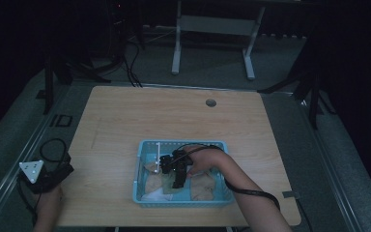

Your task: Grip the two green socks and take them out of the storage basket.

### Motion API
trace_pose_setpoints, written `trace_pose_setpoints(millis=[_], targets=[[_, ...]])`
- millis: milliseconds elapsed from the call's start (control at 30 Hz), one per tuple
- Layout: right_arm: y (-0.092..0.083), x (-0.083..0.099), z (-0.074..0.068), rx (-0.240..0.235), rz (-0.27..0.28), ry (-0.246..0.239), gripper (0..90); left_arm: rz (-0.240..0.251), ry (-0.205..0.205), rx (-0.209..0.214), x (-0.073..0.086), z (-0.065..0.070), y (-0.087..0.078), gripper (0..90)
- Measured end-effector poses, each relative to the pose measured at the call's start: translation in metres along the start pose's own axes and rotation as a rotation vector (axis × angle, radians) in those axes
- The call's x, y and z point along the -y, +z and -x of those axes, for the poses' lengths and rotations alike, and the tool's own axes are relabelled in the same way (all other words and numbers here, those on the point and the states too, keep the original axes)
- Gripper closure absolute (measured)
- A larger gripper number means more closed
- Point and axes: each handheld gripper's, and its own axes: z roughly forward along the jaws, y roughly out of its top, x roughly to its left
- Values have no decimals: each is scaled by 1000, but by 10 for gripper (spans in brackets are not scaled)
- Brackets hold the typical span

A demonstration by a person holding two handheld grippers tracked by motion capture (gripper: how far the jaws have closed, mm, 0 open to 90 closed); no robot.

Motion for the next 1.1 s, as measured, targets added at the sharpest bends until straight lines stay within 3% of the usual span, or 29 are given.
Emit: trace_pose_setpoints(millis=[67,200,267,367,667,1100], targets=[[4,-1,-2,2,-21,4,351,0,0,0,0,0,0,7],[9,-3,-4,24,-45,2,538,0,1,-1,0,0,0,7],[5,-2,-5,20,-34,10,653,0,0,-1,0,0,0,7],[-4,0,-7,6,-23,8,735,0,0,-1,0,0,0,7],[-37,4,-18,43,13,-17,767,-1,1,-2,0,0,0,7],[-82,20,-20,79,4,29,769,1,2,-2,0,0,0,7]])
